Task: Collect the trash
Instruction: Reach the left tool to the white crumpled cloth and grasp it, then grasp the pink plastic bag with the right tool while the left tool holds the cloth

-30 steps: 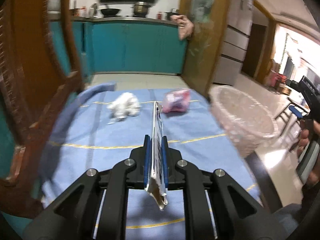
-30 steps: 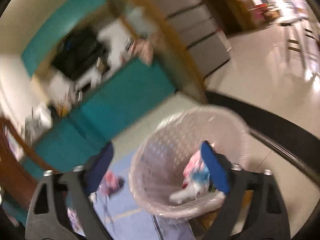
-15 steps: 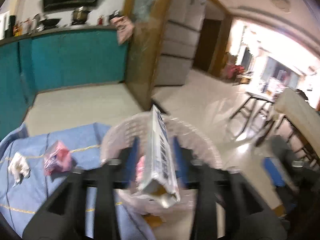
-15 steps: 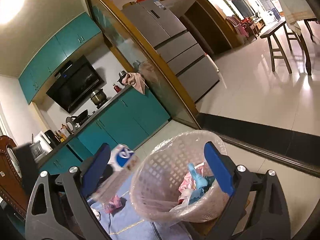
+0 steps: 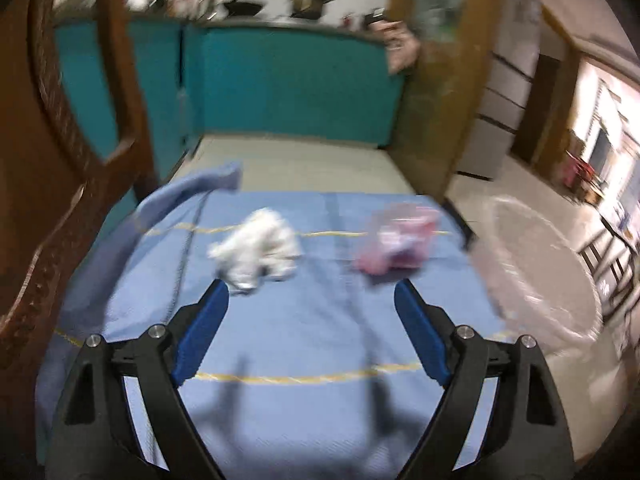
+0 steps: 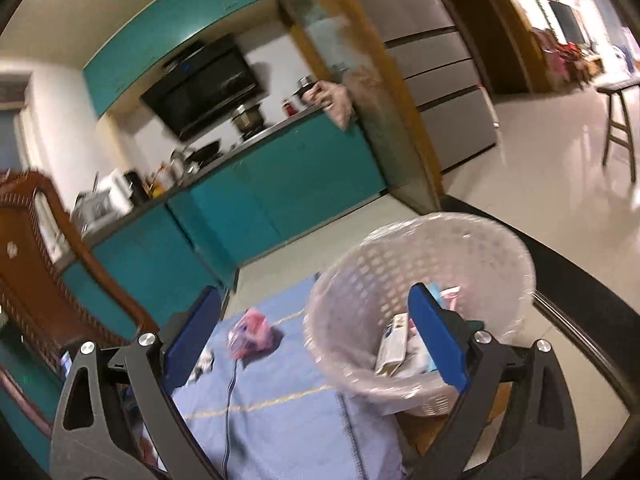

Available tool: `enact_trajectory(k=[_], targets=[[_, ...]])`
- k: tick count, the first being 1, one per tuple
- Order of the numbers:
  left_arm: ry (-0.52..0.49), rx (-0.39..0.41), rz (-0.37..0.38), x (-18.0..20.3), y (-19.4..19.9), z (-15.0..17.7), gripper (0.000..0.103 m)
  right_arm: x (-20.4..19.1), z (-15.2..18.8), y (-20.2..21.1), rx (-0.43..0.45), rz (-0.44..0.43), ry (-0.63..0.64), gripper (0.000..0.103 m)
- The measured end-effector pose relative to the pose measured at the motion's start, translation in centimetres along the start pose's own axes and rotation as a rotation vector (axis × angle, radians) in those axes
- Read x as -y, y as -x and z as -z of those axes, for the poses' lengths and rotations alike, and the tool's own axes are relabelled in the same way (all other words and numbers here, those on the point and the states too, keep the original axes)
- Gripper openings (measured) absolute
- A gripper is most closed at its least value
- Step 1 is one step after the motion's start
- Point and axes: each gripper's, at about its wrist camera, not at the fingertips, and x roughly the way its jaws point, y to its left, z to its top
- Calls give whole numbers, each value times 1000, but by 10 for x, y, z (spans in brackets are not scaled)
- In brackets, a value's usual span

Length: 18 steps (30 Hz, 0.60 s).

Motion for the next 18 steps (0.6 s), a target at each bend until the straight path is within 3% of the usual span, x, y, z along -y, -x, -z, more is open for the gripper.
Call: enact_trajectory(k=[8,11,13,18], targets=[[-52,-72,-7,-11,-63,-24,81,-29,18,-21,-88,8,115,92],[-23,-116,-14,-19,-77,-28,60,-37,22,-28,-114,10,149,92],[-22,-117,-38,-23,-79,-29,23,-46,26,-37,-137,10,186,92],[-20,-48,-17,-25,-46,-32,17,-71,38,-60,-179,-2,273,92]])
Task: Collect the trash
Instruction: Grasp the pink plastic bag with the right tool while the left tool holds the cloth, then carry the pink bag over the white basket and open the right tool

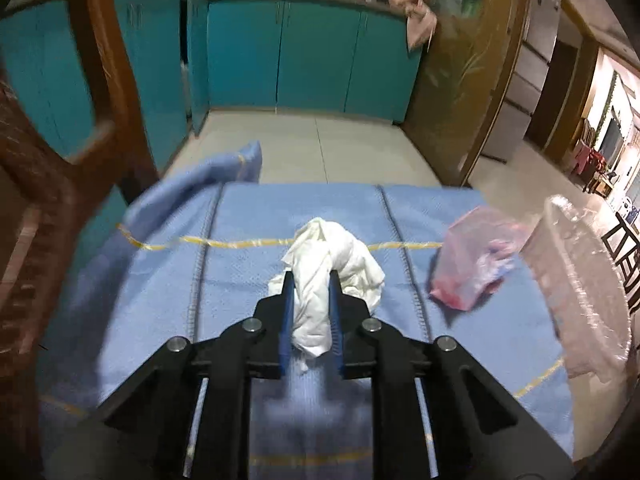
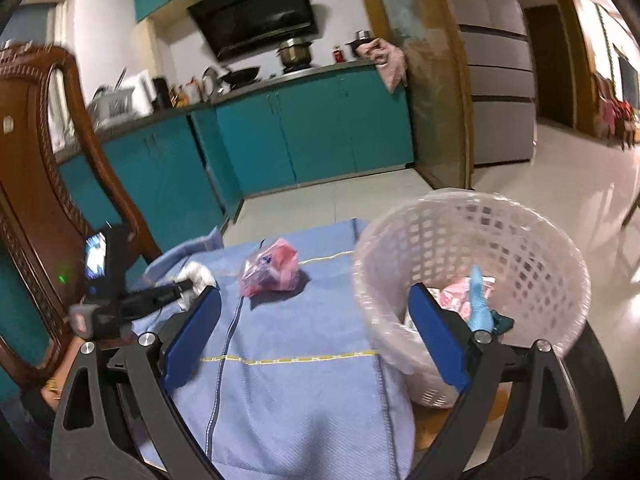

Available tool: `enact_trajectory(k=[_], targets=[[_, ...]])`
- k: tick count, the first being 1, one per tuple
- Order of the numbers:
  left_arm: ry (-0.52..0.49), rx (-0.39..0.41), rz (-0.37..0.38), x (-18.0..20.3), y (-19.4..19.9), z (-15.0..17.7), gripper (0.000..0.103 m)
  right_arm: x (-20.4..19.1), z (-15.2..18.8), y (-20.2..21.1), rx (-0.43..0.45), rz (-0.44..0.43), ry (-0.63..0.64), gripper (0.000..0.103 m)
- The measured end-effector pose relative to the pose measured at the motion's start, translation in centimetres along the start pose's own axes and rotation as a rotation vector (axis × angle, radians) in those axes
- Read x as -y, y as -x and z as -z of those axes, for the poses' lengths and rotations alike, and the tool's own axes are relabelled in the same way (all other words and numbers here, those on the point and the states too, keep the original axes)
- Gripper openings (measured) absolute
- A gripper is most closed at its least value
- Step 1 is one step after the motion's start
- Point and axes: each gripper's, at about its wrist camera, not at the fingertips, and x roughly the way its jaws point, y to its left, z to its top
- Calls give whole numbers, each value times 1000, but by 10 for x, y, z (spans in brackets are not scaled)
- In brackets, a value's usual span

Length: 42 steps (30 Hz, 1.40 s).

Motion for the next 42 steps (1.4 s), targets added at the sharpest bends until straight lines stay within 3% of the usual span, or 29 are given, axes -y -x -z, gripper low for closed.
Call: enact_trajectory(k=[4,8,10,14,16,17,21,26,30,36,42], targets=[[14,118,6,4,63,-1,17,-19,-4,-38,-65,-22,40,92],[7,241,-7,15,136,26,17,-46,-21,-87,-112,1,96,92],[9,267,-16,16,155,42,17,-58,-30,-110,-127,18,113,92],[34,281,-15,9,174,65,17,-68,-37,-175,-261,61,68,90],[37,282,-28,7,174,67,17,-67,-27,-202,-346,81,51,76],[37,279,-29,5,172,66,17,-67,-23,-205,-359,80,52,54],[38,238,-21,2,161,62,17,-70,-18,-163,-297,10,67,45],[15,211,-4,8,153,58,17,-75,-5,-41,-183,-113,148,45],[-1,200,17,14,153,60,17,-63,14,23,-92,-84,185,45],[-35,177,21,21,155,70,17,-46,22,52,-42,-53,163,45],[-50,157,2,24,150,76,17,-43,24,40,-71,-71,149,45]])
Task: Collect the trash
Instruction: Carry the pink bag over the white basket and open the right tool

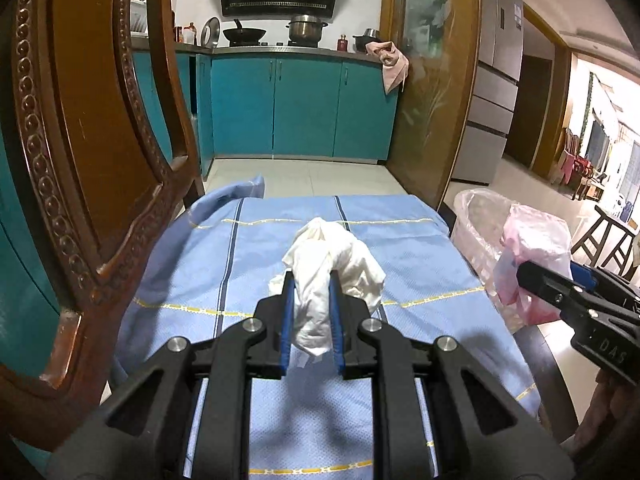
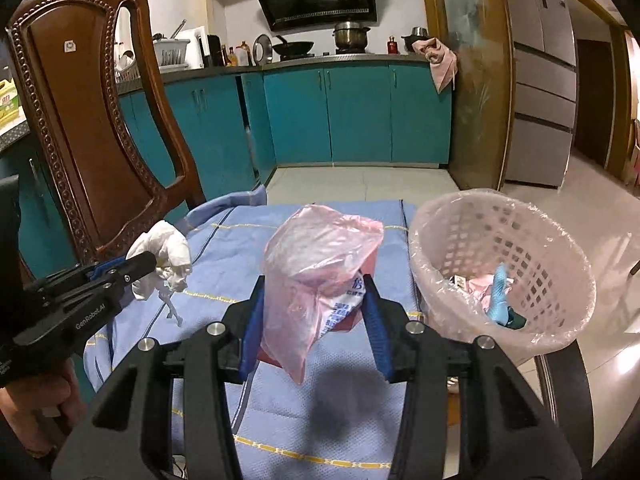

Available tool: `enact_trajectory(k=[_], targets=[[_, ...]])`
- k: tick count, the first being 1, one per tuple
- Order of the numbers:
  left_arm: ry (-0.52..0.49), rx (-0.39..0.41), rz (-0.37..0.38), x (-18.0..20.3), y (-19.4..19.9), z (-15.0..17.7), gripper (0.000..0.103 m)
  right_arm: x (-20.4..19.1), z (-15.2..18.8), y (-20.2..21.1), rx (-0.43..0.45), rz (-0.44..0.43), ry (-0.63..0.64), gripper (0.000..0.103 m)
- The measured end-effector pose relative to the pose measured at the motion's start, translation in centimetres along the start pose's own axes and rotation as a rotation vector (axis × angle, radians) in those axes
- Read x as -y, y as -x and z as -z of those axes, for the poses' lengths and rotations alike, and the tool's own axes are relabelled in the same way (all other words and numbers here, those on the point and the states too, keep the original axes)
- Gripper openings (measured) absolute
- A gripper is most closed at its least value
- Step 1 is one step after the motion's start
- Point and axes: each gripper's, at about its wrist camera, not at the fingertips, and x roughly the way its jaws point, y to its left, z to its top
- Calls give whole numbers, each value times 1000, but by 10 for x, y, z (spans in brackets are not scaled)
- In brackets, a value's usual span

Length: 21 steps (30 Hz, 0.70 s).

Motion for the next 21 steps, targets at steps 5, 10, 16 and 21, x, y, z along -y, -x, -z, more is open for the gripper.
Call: enact_trajectory(k=[5,10,16,21], targets=[[-6,-4,-6,0,1,2,17,-2,1,-2,-7,-8,0,45],[-7,-6,-8,1,1,2,17,-1,0,-3,-10,-10,-3,45],[-2,-9,5,0,1,2,17,55,-31,19,175,70,-147,46],[-10,-8,16,3,-1,3,17,126,-43,-7,195,171,-271,65]])
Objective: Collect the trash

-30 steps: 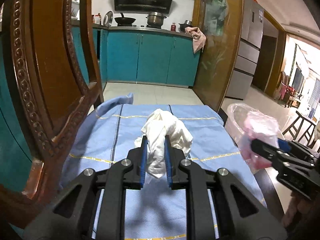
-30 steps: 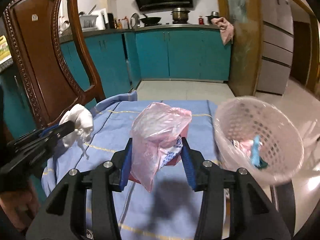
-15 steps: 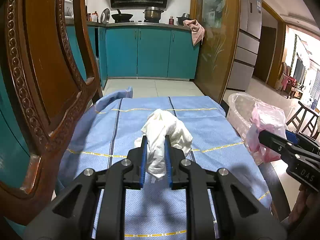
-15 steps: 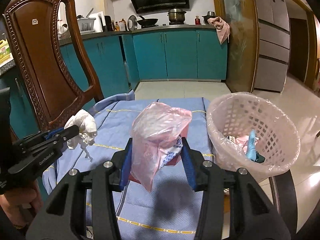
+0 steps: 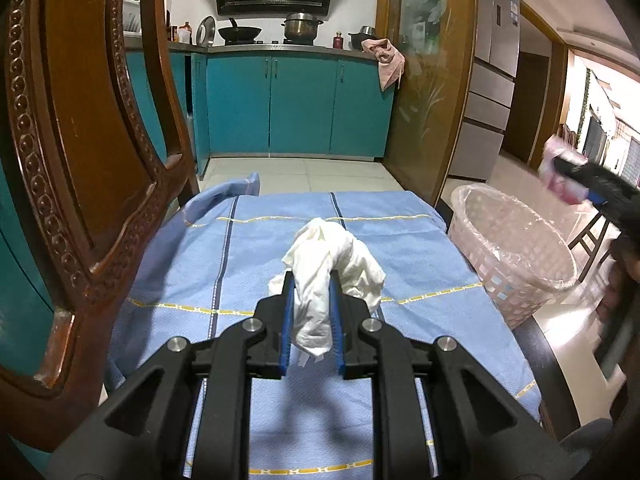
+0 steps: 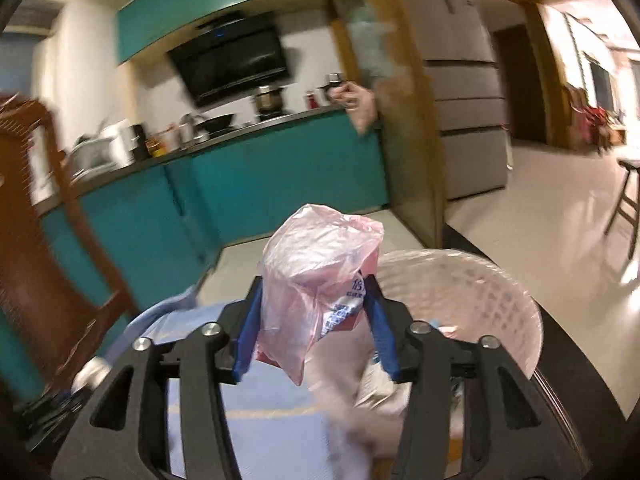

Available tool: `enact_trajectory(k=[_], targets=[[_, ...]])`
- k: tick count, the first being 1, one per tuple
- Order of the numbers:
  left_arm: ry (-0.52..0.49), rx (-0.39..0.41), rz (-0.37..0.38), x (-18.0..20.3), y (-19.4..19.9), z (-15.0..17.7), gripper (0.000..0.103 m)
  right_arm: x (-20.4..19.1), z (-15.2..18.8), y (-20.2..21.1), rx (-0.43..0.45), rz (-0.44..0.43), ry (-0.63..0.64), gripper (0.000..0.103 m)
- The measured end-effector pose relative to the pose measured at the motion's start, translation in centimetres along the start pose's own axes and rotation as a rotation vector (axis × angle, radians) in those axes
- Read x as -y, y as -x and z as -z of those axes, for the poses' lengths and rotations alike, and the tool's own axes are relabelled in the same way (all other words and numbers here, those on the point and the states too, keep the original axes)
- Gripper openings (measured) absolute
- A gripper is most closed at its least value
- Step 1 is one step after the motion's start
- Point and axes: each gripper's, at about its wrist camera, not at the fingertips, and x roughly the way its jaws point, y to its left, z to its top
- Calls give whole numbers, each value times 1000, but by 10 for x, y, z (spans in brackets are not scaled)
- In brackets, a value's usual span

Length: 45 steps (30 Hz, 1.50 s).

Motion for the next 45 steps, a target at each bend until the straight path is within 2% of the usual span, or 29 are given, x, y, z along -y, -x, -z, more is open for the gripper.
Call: enact_trajectory(k=[2,3,4,5,6,8,10,13,20,21,22,23,24,26,28,31,35,38,41,45], targets=[[-9,-7,2,3,-2,1,17,18,6,-15,-73,42,-69,69],[-12,-10,4,4,-3,1,17,23,6,-13,-76,32,-101,70],[-16,-10,8,5,-4,1,17,27,5,-3,-54,9,-133,72],[-19,-9,10,6,-3,1,17,29,4,13,3,5,-151,78],[-22,-10,12,8,-3,0,17,31,5,27,56,16,-163,89],[-24,-11,41,13,-3,-2,17,35,7,54,158,43,-201,98],[-36,-16,68,23,-5,-6,17,41,9,72,218,59,-254,99],[-45,-35,174,56,-14,-22,17,49,12,79,255,112,-285,99],[-112,-37,420,176,-45,-92,20,70,11,90,324,153,-369,99],[-123,-38,452,197,-53,-104,25,70,11,93,332,156,-371,99],[-130,-40,461,206,-59,-109,49,71,12,96,336,153,-374,99],[-135,-50,460,215,-66,-113,66,73,12,97,336,151,-377,99],[-130,-57,439,221,-72,-115,82,76,12,97,333,149,-377,99],[-123,-50,396,217,-74,-112,83,74,11,95,318,141,-371,99],[-127,-35,361,204,-67,-103,91,70,10,93,299,126,-351,99],[-148,7,254,166,-52,-84,99,57,10,85,251,89,-315,99],[-106,23,115,101,-27,-55,100,8,16,69,131,9,-159,99],[-64,-6,46,52,-12,-30,100,-29,26,62,55,-23,-41,99],[-25,-57,-39,17,-7,-14,100,-65,46,50,-42,-58,62,99],[52,-62,-122,-22,5,1,100,-97,68,40,-131,-76,162,99]])
